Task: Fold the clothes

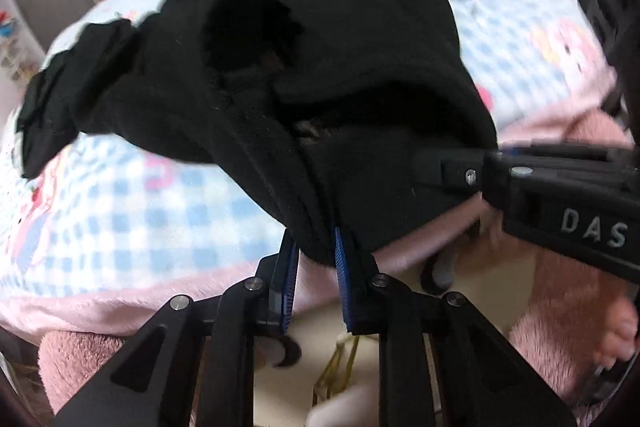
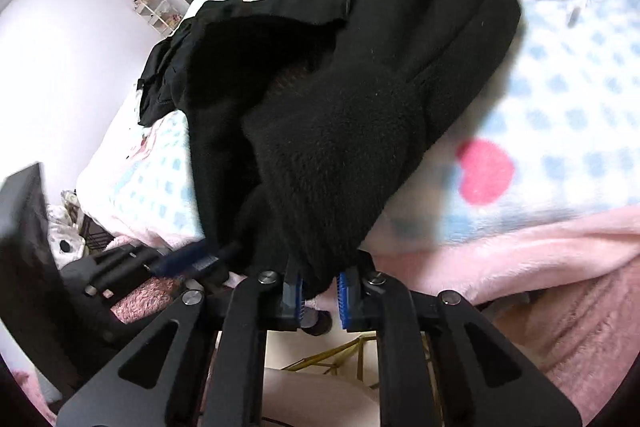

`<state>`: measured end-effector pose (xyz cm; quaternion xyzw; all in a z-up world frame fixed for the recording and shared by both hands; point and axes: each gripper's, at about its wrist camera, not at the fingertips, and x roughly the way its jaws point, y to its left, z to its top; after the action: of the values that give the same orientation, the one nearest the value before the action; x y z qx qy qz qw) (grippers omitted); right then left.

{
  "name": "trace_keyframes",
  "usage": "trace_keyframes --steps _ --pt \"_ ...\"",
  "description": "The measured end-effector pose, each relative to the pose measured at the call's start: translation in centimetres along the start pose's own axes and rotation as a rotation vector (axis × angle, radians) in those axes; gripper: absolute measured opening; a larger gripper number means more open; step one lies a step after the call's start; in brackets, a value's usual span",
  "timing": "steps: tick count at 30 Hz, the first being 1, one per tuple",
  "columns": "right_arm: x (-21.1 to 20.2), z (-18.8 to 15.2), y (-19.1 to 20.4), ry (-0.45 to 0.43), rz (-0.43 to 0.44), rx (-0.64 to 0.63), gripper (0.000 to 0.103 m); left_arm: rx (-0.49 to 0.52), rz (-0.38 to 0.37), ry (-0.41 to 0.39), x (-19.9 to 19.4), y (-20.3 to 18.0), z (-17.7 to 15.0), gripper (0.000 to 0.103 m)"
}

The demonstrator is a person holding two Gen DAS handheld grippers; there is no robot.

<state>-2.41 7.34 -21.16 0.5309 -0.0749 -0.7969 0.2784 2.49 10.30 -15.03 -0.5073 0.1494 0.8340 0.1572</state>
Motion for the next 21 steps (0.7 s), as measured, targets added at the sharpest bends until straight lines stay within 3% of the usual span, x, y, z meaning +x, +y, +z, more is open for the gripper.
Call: trace_keyframes --steps 4,5,7,9,12,13,14,15,18,21 --pt "0.8 -0.5 -0.5 0.055 -0.053 0.024 0.011 -0.107 -0.112 -0.012 -1.0 2.0 0.5 0.024" --pt "0.4 -0.4 -0.9 0.043 -0.042 0.04 0.013 -0.147 -0.145 -0.025 -1.6 2.7 0.7 0.032" --pt "-1.1 -0.3 -0.8 0.009 -0.032 0.027 0.016 -0.195 -0.14 -0.071 -2.7 3.9 1.0 0.04" --pt "-2.9 -0.3 -0.5 -0.033 -0.038 -0.003 0.024 -0.235 -0.131 -0.129 -3.8 4.9 1.3 0.04" --pt "-5.6 -1.0 -0.4 -0.102 -0.073 -0.037 0.024 -0.268 -0.116 -0.201 -4.2 5.7 1.9 0.04" --pt "-6.5 -0.8 -0.4 -0.136 -0.1 -0.044 0.024 -0.274 -0.136 -0.2 -3.6 5.9 2.1 0.045" --pt "-6.9 -0.6 -0.3 -0.163 -0.11 -0.043 0.024 -0.268 -0.145 -0.166 -2.6 5.6 2.0 0.054" --pt "-7.4 -0.3 -0.1 -0.19 -0.12 -0.043 0.024 -0.263 -0.155 -0.131 -1.5 5.3 1.8 0.054" --pt "-8.0 1.0 -0.2 -0.221 -0.117 -0.053 0.025 -0.245 -0.18 -0.028 1.6 4.3 1.5 0.051" --pt "-6.5 4.1 1.0 -0.231 -0.156 -0.096 0.025 -0.209 -0.145 0.037 2.6 3.1 0.1 0.049"
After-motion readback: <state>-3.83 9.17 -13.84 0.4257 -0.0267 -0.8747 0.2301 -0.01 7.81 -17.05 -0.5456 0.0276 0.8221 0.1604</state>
